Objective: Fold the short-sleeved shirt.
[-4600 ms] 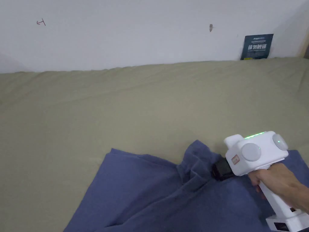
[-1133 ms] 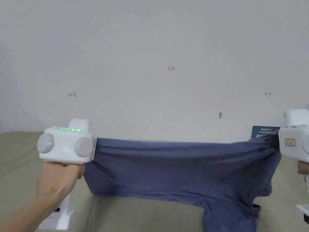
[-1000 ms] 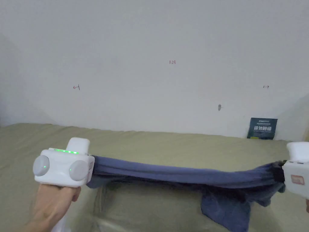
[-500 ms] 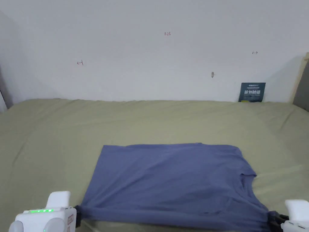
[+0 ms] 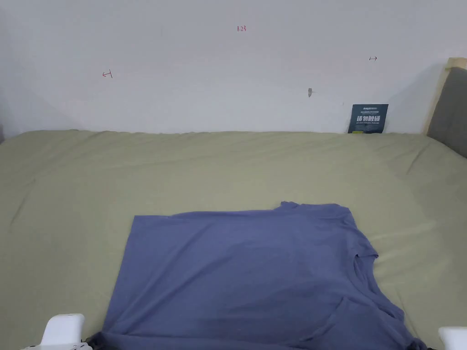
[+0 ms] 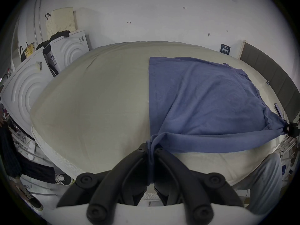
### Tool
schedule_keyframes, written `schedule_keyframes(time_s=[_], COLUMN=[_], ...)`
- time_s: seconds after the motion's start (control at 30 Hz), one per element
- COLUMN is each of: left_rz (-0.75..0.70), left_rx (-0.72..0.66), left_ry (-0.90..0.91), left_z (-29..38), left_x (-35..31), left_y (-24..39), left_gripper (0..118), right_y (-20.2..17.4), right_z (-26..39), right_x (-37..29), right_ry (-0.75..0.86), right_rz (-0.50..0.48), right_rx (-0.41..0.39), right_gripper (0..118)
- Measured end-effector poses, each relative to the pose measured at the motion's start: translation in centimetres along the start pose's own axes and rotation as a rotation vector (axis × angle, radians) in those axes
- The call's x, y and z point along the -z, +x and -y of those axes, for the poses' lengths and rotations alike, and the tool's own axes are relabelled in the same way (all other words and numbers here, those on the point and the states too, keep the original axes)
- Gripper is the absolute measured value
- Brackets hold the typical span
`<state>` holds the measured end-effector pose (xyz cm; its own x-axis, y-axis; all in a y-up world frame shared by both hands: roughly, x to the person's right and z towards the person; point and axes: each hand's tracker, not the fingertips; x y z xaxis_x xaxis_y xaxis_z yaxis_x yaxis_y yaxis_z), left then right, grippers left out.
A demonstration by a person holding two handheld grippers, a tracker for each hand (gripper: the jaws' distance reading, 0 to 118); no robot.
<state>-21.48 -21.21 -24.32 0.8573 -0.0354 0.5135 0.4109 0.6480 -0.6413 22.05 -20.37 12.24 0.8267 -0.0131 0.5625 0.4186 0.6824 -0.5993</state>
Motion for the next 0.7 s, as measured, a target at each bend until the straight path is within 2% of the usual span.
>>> schedule_keyframes(time_s=[0.07,0.1,0.13,0.17,0.2,0.23,0.27,0.3,0.5,0.53,0.57,0.6,0.63,0.67,0.7], left_rz=[0.000,0.005,0.016,0.034,0.037,0.035,0.030,0.038,0.053,0.057,0.066,0.083,0.087,0.059,0.023], left_rx=[0.002,-0.002,-0.006,-0.011,-0.012,-0.017,-0.026,0.002,-0.090,-0.097,-0.102,-0.093,-0.095,-0.081,-0.118], left_ry=[-0.001,-0.002,0.001,0.009,0.004,-0.019,0.032,0.071,0.055,0.062,0.071,0.081,0.065,0.081,0.109], left_z=[-0.1,-0.2,-0.2,-0.3,-0.3,-0.2,-0.3,-0.4,-0.4,-0.3,-0.2,-0.1,0.0,0.2,0.3], left_x=[0.1,0.4,0.4,0.3,0.4,0.5,-0.3,-0.8,-3.5,-4.0,-4.5,-4.9,-4.3,-3.9,-4.2], left_y=[0.1,-0.2,-0.3,-0.4,-0.4,-0.4,-0.6,-0.7,-0.6,-0.2,-0.3,-0.4,-0.8,-0.9,-1.3], left_gripper=[3,17,40,56,56,117,116,115,113,110,101,70,0,0,0], right_y=[0.0,0.0,0.0,0.0,0.1,0.3,0.1,-0.1,0.1,0.0,0.2,0.3,0.0,-0.5,-0.7], right_z=[0.0,0.0,0.0,-0.1,-0.1,-0.1,-0.3,-0.4,-0.5,-0.5,-0.3,-0.3,-0.3,0.0,0.4], right_x=[0.2,0.2,0.2,0.1,0.2,0.3,-0.3,-0.4,-0.8,-1.2,-1.4,-1.6,-1.7,-1.7,-1.6], right_ry=[-0.002,-0.001,0.002,0.013,0.008,-0.003,0.052,0.017,0.018,0.036,0.072,0.090,0.115,0.162,0.178], right_rz=[-0.002,-0.010,-0.005,0.007,0.011,-0.001,0.018,0.002,0.017,0.008,-0.008,-0.008,0.018,0.079,0.078], right_rx=[0.011,0.022,0.034,0.045,0.042,0.039,0.046,0.042,0.027,0.032,0.041,0.041,0.022,-0.029,-0.035], right_gripper=[6,24,48,63,63,113,118,118,118,115,100,60,1,0,0])
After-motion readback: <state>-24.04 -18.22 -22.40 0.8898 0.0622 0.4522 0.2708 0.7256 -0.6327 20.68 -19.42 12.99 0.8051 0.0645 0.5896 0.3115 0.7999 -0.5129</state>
